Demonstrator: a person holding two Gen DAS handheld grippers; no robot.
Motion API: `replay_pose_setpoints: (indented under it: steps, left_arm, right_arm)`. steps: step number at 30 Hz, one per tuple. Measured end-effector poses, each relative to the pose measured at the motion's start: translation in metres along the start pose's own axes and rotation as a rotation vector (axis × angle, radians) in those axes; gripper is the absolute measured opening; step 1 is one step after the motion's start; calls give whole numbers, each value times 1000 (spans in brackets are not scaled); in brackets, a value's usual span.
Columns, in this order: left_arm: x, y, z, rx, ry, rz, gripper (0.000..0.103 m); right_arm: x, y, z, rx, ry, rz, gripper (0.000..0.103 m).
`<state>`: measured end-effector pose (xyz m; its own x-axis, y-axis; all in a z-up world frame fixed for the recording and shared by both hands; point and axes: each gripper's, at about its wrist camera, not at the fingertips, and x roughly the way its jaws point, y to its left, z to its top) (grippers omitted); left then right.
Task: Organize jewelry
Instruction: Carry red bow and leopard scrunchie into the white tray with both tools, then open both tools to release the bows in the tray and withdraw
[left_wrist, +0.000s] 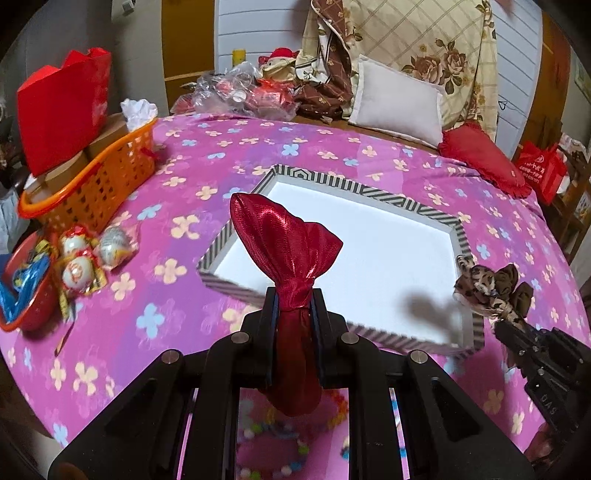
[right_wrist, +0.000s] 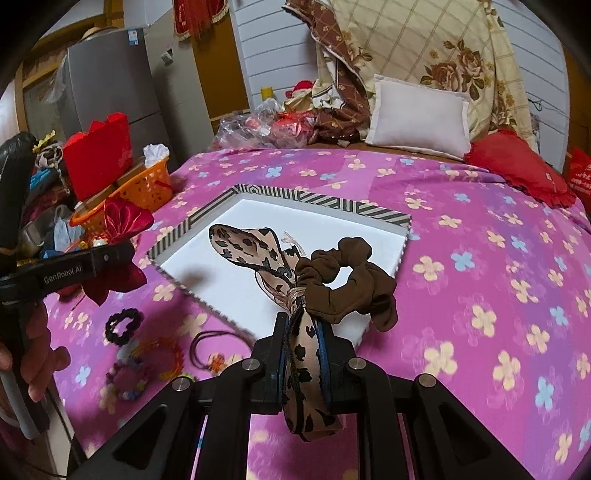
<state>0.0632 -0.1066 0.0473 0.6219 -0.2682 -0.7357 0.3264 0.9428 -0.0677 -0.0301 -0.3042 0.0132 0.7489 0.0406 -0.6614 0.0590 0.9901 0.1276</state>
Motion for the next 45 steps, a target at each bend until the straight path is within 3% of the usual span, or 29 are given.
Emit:
replay_pose_setpoints:
  steps: [10,23,25,27,30,32,37,42,45]
  left_arm:
    - [56,-3,34,-13,65,16,15]
    - [113,-2,29,-34,169,64,15]
    - [117,0,28,-42,180,72,15]
    - [119,2,26,-52,187,76,15]
    - [118,3,23,-56,200,78,29]
    - [115,4,21,-61,197,72,47]
    - [90,0,19,-42,146,53,61]
    - [57,-6,12,-34,93,43,63]
    - [37,-12,0,-14,66,59,63]
  right_arm:
    - [47,-4,23,-24,54,12,14]
    - [99,-10,17,-24,177,25,14]
    - [100,-9,17,-33,183,13,20]
    - [97,-7,16,-44,176,1,47]
    - [86,-8,16,-38,149,-1,48]
    - [79,-7,16,-36,139,-1,48]
    - [49,-7,12,-16,86,-1,48]
    - [18,-3,-1,22,50,-2,60]
    - [2,3,-12,37,39,5,60]
